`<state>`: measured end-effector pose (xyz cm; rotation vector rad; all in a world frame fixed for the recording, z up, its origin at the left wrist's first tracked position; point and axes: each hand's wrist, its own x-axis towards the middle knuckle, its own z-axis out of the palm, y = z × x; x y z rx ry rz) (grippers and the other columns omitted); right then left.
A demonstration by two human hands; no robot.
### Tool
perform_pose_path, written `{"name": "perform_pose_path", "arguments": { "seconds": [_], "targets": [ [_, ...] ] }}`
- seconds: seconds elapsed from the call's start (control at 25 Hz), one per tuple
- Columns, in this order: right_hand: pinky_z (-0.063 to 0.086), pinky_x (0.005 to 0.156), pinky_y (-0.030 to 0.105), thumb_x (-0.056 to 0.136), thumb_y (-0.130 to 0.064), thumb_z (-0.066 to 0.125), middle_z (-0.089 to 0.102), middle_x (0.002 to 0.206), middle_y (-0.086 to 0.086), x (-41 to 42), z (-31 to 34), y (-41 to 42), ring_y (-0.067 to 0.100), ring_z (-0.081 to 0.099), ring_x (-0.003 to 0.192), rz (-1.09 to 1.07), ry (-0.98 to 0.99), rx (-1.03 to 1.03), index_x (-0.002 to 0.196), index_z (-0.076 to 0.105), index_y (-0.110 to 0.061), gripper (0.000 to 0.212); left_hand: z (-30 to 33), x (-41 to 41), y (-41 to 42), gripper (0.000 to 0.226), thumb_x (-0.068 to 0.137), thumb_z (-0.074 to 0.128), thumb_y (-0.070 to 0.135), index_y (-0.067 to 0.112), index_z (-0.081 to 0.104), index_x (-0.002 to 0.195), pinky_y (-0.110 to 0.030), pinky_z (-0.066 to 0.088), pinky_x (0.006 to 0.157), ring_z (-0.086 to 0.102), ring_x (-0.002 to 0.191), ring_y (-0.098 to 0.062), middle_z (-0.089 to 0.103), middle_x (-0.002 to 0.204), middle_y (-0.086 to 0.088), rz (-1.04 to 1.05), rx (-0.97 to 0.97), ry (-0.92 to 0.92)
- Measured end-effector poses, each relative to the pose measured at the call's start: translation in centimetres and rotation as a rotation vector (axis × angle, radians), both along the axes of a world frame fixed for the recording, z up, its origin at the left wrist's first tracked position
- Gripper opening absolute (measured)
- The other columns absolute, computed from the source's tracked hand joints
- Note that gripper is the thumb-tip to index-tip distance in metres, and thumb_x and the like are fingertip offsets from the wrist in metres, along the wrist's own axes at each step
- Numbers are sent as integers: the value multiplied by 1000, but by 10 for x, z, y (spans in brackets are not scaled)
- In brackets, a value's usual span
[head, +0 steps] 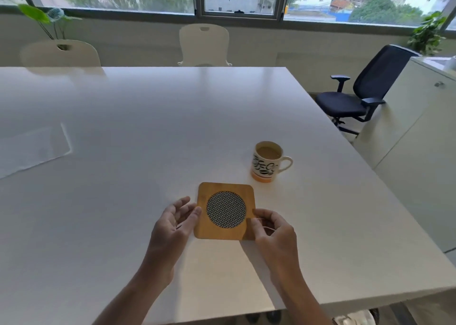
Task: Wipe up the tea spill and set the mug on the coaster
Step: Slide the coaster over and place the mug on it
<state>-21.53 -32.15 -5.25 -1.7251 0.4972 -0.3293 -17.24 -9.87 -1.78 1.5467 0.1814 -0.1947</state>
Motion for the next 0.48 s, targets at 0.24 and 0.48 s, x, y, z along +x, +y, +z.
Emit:
{"name": "perform_pose_path", "arguments": {
  "seconds": [0.24, 0.48],
  "targets": [
    [60, 72, 17, 93, -19, 79, 78, 95, -7, 46, 2, 84, 3, 74, 86, 12, -1, -3, 109, 78, -24, 17, -5, 39, 84, 44, 98, 76, 28, 25, 60, 139, -42, 54, 113, 72, 125, -19, 75, 132, 0, 51, 41, 3],
    [62, 74, 21, 93, -17, 78, 79, 92, -5, 60, -2, 120, 7, 75, 83, 2, 23, -20, 107, 78, -22, 15, -14, 56, 122, 49, 97, 77, 27, 21, 61, 143, -42, 54, 115, 73, 123, -14, 77, 130, -2, 57, 27, 26]
  ]
}}
